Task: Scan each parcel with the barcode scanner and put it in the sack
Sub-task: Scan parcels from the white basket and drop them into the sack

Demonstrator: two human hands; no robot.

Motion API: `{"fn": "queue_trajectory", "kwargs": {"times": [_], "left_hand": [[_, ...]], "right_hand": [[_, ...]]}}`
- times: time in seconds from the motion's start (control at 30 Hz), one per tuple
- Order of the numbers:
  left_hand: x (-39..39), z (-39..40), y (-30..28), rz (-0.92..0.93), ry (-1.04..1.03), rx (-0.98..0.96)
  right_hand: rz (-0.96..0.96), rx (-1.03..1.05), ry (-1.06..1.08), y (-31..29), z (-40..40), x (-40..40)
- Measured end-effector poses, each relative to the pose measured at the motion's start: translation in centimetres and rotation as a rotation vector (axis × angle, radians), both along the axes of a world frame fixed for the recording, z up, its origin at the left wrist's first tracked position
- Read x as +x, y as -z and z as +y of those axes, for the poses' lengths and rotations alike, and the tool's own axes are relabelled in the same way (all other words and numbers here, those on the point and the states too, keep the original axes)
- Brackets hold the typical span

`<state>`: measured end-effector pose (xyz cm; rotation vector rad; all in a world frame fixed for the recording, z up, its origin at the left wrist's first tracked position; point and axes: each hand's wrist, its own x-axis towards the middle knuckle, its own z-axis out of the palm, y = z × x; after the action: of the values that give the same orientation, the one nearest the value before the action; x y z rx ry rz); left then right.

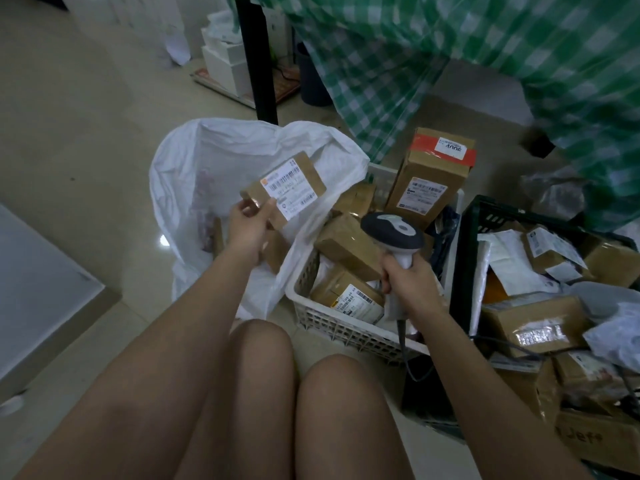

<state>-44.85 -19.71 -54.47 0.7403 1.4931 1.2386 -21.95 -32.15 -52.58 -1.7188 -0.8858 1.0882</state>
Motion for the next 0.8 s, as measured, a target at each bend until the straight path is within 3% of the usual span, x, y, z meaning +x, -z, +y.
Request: {"fn": "queue_trajectory", "kwargs": {"times": [0.1,0.27,0.5,0.6,0.8], "left_hand": [[-2.8,2.1,0.1,0.224,-0.075,-0.028],[-2.7,3.6,1.0,0.559,0.119,-0.184],[6.3,1.0,2.3,0.652,0.743,-0.034],[9.7,1.2,3.4,0.676,0.833,0.030],[12.1,2.4,6.3,1.023,0.928,0.130]], "right_hand": [[-0.007,-0.012,-0.027,-0.1,1.5,0.0],[0.052,0.001,0.015,-0.3,1.6,1.7],[0.122,-0.009,0.105,0.3,0.2,4.5],[0.097,-0.028,0.100,0.9,0.3,5.5],[0.090,-0.048,0.077,2.2,0.6,6.9]]}}
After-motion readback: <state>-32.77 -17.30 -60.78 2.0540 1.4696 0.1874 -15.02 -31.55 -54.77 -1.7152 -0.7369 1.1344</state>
